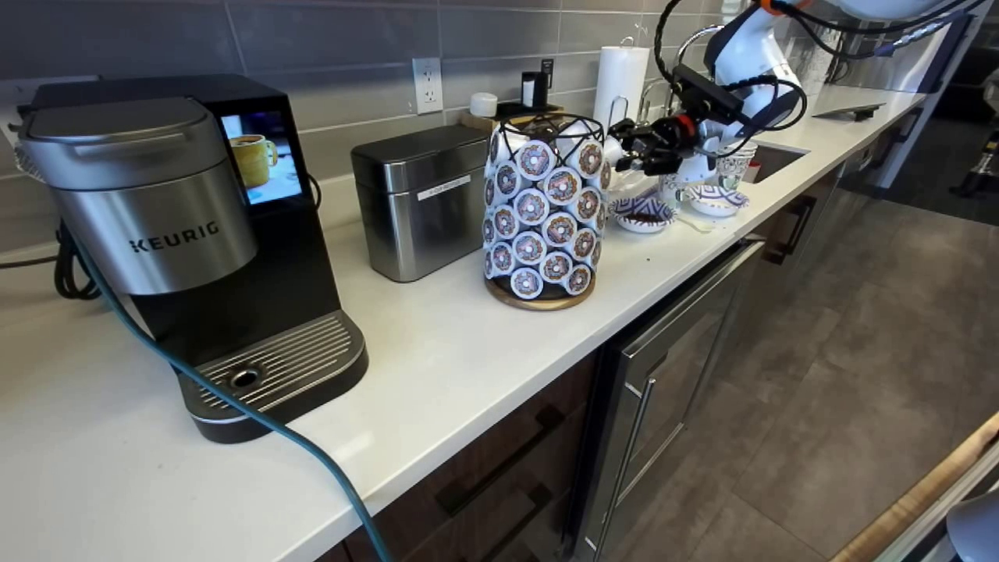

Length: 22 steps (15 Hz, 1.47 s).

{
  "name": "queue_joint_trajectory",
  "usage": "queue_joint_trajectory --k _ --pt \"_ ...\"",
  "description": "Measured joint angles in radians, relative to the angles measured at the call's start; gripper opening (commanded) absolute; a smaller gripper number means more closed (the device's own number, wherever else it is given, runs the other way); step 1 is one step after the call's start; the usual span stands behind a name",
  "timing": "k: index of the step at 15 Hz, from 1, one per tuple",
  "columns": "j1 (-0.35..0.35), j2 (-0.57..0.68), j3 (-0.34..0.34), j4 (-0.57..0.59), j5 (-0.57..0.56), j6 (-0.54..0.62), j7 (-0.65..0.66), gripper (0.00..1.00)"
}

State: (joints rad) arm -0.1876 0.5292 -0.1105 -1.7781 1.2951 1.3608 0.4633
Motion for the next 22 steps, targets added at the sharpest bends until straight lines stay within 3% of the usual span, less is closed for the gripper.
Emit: queue_joint_trajectory --k 22 --pt "0.011 0.038 0.01 0.023 0.053 -0.052 0.108 0.28"
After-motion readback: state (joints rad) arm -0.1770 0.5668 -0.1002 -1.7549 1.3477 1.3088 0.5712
